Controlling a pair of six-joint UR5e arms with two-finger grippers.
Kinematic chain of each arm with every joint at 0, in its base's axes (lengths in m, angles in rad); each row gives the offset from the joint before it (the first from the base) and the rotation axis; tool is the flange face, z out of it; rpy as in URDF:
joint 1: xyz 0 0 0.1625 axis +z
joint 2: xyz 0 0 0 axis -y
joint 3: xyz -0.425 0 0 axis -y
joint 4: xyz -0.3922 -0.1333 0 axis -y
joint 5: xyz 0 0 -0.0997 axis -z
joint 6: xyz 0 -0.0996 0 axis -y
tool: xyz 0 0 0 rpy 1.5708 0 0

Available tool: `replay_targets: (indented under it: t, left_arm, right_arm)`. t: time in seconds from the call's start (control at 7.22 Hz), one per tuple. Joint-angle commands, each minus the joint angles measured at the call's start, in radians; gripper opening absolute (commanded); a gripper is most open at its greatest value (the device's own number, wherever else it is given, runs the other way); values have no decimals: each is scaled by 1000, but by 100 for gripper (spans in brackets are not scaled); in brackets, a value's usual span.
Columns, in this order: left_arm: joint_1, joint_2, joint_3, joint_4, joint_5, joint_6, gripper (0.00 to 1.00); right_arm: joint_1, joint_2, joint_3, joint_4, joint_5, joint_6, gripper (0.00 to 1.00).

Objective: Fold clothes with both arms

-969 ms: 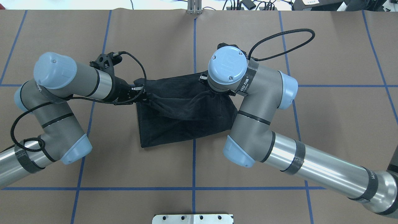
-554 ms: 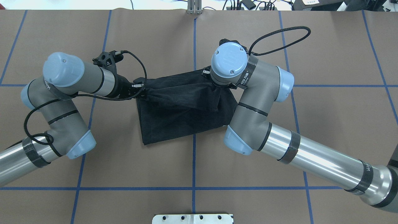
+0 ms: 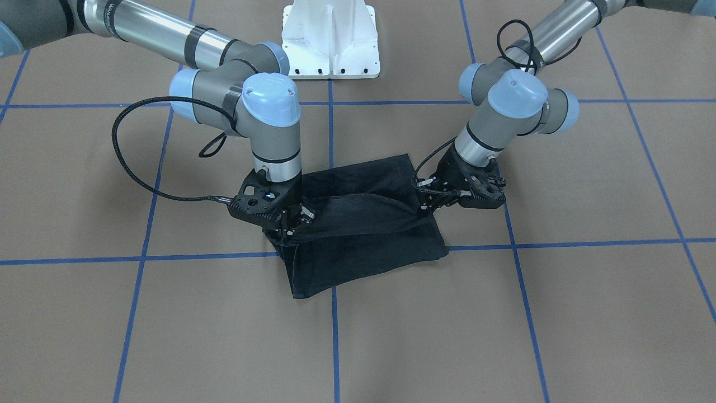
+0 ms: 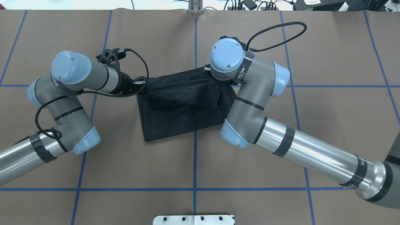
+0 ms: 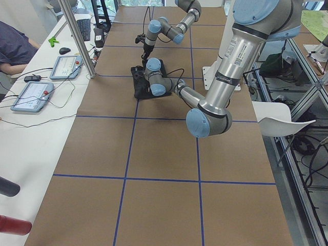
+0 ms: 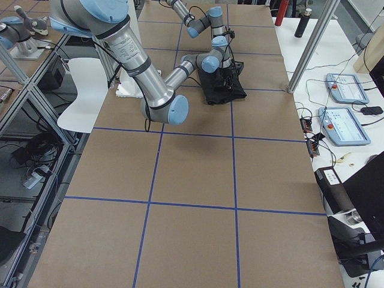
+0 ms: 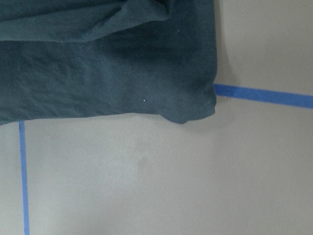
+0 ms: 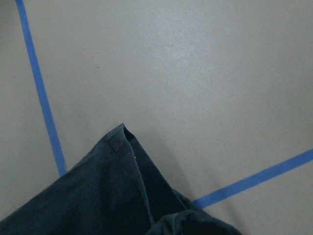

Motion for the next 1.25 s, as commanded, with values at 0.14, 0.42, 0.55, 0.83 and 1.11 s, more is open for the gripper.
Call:
replay_targets:
  t: [0.14, 0.42, 0.55, 0.83, 1.11]
  left_arm:
    - [-80, -1, -3, -4, -15, 76, 100]
    - [-112, 5, -3, -6, -113, 185, 100]
    - [-112, 10, -3, -7, -113, 187, 100]
    - [-112, 15, -3, -7, -113, 187, 100]
    - [-112, 16, -3, -9, -113, 187, 100]
  right_arm:
    - [93, 71, -58, 8, 165, -48, 99]
    - [71, 69, 25, -21, 252, -53, 99]
    - [16, 68, 81, -107, 229, -53, 98]
    - [-134, 82, 154, -215, 101, -51, 8]
    - [-254, 95, 128, -233, -77, -48, 0]
